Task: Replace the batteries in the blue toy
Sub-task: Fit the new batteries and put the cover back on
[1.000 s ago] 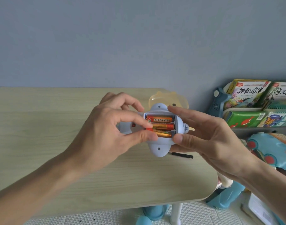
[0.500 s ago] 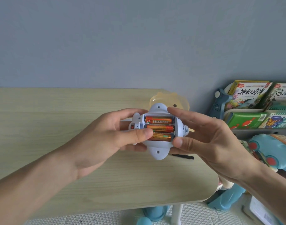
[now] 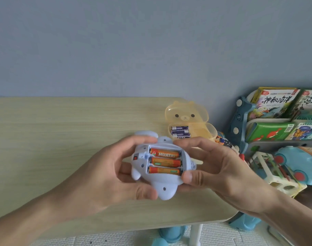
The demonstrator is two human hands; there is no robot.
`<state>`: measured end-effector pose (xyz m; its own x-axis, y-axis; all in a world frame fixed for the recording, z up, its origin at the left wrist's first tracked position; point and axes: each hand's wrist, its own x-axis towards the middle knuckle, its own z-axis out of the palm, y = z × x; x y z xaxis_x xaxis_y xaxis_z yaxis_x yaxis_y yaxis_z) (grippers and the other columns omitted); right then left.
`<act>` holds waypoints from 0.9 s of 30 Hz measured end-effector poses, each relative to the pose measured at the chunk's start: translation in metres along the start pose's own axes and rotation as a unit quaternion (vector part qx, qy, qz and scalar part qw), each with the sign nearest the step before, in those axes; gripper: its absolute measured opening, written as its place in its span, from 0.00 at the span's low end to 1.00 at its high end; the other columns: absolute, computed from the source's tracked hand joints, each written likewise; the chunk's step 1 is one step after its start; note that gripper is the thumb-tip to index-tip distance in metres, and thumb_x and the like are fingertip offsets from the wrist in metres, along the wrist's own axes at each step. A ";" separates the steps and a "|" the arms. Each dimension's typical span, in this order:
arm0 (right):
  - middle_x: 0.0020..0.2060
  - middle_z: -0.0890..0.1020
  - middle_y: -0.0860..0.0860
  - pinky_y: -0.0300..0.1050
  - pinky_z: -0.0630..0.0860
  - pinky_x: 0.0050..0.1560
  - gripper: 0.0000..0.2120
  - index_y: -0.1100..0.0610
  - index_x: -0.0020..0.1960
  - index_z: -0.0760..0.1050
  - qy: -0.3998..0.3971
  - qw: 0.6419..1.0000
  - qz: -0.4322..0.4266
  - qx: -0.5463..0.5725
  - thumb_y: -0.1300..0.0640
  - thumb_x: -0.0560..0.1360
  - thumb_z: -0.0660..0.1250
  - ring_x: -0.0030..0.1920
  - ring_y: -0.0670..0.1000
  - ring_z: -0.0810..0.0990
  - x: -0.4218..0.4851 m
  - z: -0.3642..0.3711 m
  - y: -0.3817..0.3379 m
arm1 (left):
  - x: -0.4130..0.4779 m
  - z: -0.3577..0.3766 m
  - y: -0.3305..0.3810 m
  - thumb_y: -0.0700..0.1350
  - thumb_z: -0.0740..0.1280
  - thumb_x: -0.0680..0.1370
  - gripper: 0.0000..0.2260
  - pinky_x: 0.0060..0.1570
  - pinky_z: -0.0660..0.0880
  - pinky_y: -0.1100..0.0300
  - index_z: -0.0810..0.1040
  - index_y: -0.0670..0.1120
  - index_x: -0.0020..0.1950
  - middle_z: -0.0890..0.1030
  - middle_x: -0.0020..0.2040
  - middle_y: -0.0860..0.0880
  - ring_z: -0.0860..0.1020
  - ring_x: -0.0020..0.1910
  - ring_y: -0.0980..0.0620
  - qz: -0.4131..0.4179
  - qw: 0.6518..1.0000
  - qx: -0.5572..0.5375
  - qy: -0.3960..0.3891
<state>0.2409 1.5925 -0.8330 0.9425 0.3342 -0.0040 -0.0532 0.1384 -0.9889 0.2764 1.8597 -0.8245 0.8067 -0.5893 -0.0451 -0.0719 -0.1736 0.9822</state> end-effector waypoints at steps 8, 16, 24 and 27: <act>0.46 0.87 0.40 0.37 0.83 0.47 0.18 0.44 0.60 0.83 0.052 0.890 -0.068 -0.448 0.45 0.71 0.78 0.44 0.42 0.87 0.034 0.020 -0.039 | -0.034 -0.046 -0.014 0.61 0.88 0.55 0.36 0.41 0.85 0.51 0.86 0.59 0.62 0.89 0.58 0.45 0.86 0.46 0.35 -0.035 0.997 0.001 0.065; 0.69 0.79 0.40 0.51 0.63 0.71 0.28 0.44 0.74 0.72 -0.071 0.683 -0.052 -0.725 0.38 0.77 0.71 0.72 0.49 0.73 0.114 0.038 -0.026 | -0.040 -0.064 -0.024 0.52 0.87 0.60 0.31 0.49 0.86 0.56 0.85 0.61 0.62 0.89 0.60 0.49 0.89 0.53 0.43 -0.036 0.996 0.010 0.086; 0.68 0.80 0.44 0.54 0.62 0.74 0.22 0.40 0.74 0.67 -0.108 0.650 0.006 -0.752 0.40 0.82 0.64 0.71 0.53 0.72 0.109 0.038 -0.026 | -0.043 -0.066 -0.032 0.42 0.83 0.66 0.28 0.49 0.86 0.57 0.84 0.60 0.63 0.89 0.59 0.52 0.89 0.52 0.46 -0.019 0.995 0.018 0.100; 0.70 0.78 0.42 0.60 0.71 0.70 0.23 0.34 0.74 0.64 -0.101 0.674 0.016 -0.732 0.44 0.82 0.66 0.72 0.54 0.71 0.104 0.035 -0.024 | -0.043 -0.067 -0.032 0.42 0.82 0.65 0.30 0.49 0.86 0.57 0.82 0.56 0.66 0.89 0.59 0.52 0.89 0.52 0.47 -0.017 0.994 0.019 0.109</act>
<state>0.3286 1.6566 -0.8040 0.8763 0.4563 -0.1550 0.4499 -0.8898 -0.0759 0.2833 1.9437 -0.8422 0.9163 -0.3991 -0.0338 -0.0612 -0.2230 0.9729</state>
